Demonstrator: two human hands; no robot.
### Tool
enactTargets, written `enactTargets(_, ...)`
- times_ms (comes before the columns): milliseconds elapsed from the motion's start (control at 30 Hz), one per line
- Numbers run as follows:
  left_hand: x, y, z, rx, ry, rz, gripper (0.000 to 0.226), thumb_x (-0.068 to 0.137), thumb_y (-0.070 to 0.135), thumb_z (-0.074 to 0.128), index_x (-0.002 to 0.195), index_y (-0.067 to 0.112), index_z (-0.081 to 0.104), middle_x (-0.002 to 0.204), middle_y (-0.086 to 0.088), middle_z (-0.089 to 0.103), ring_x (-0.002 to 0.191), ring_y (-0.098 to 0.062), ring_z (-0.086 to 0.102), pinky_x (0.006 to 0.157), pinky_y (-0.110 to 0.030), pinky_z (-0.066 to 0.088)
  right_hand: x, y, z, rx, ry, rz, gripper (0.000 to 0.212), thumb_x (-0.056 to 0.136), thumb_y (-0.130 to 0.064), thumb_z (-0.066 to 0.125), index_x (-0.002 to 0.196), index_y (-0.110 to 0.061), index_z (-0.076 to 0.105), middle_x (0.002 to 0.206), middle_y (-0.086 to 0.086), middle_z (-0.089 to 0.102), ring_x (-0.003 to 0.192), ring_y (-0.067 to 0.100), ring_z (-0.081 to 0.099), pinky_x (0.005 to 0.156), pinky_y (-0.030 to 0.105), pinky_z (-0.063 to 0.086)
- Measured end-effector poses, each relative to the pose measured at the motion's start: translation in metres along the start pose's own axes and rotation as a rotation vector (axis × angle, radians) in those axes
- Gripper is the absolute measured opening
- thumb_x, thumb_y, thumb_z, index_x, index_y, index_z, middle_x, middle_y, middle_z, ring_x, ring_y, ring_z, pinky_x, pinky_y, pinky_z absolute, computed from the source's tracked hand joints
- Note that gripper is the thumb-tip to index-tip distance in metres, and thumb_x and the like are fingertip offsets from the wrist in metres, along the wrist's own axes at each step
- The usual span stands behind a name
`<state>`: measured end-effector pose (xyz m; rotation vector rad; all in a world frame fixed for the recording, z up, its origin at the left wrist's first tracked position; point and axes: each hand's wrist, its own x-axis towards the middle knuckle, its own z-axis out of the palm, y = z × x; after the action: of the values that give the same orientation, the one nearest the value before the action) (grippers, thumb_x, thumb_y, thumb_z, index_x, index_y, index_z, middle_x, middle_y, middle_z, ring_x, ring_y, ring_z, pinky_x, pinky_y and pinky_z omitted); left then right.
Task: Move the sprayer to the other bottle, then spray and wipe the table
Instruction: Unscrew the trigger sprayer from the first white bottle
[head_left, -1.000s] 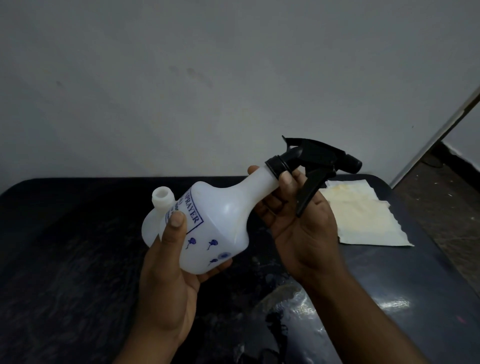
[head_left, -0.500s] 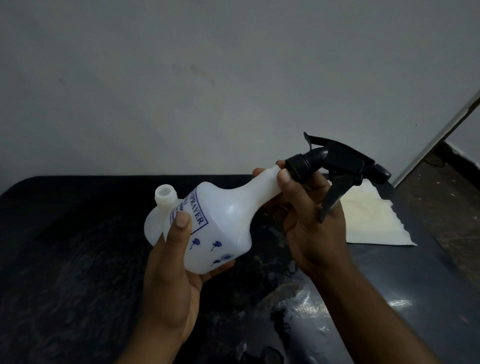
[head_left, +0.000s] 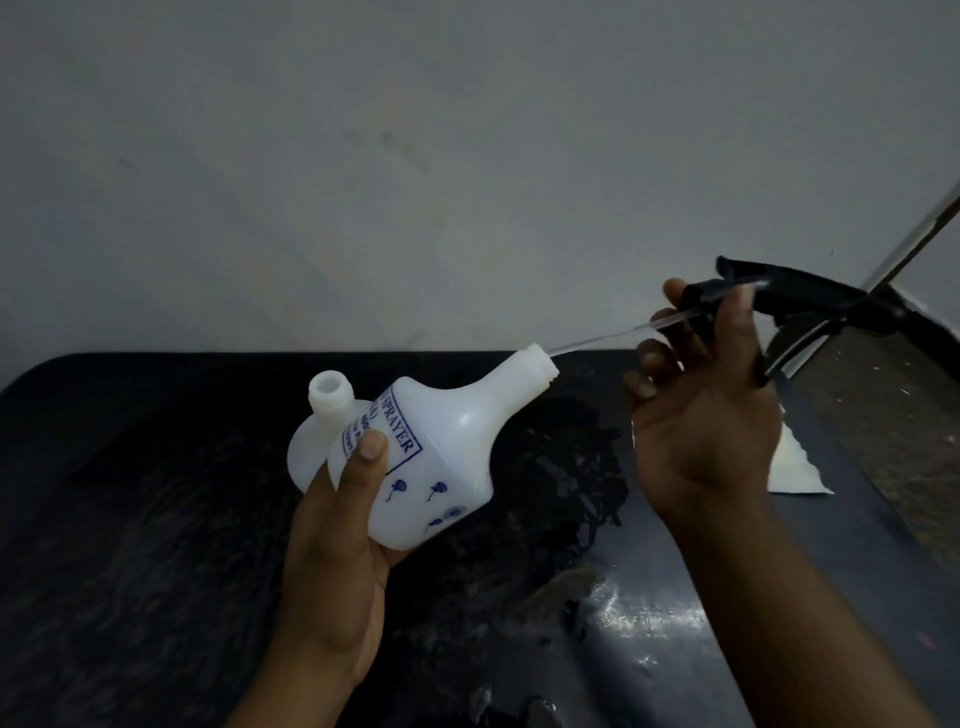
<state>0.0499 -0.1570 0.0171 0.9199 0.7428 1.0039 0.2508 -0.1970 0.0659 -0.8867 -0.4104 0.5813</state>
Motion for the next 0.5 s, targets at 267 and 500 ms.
enactTargets(267,0.005,-0.010,-0.005,0.193,-0.094,0.024,0.087,0.033,0.067,0.087,0.108,0.029,0.066,0.105,0.004,0.075,0.096,-0.017,0.072,0.067,-0.025,0.058,0.012,-0.014,-0.007,0.212,0.017,0.030,0.026,0.100,-0.036,0.045,0.106,-0.012,0.054,0.080,-0.001,0.055,0.055,0.004,0.047,0.047,0.013,0.037)
enactTargets(500,0.009,0.000,-0.019,0.896,-0.299,0.126,0.116,0.040,0.075,0.078,0.138,0.057,0.018,0.119,0.049,0.042,0.112,0.020,0.047,0.077,0.001,0.042,0.006,-0.011,0.006,0.217,-0.047,0.021,0.027,0.101,-0.036,0.044,0.101,-0.013,0.058,0.073,-0.001,0.056,0.052,0.004,0.046,0.048,0.014,0.038)
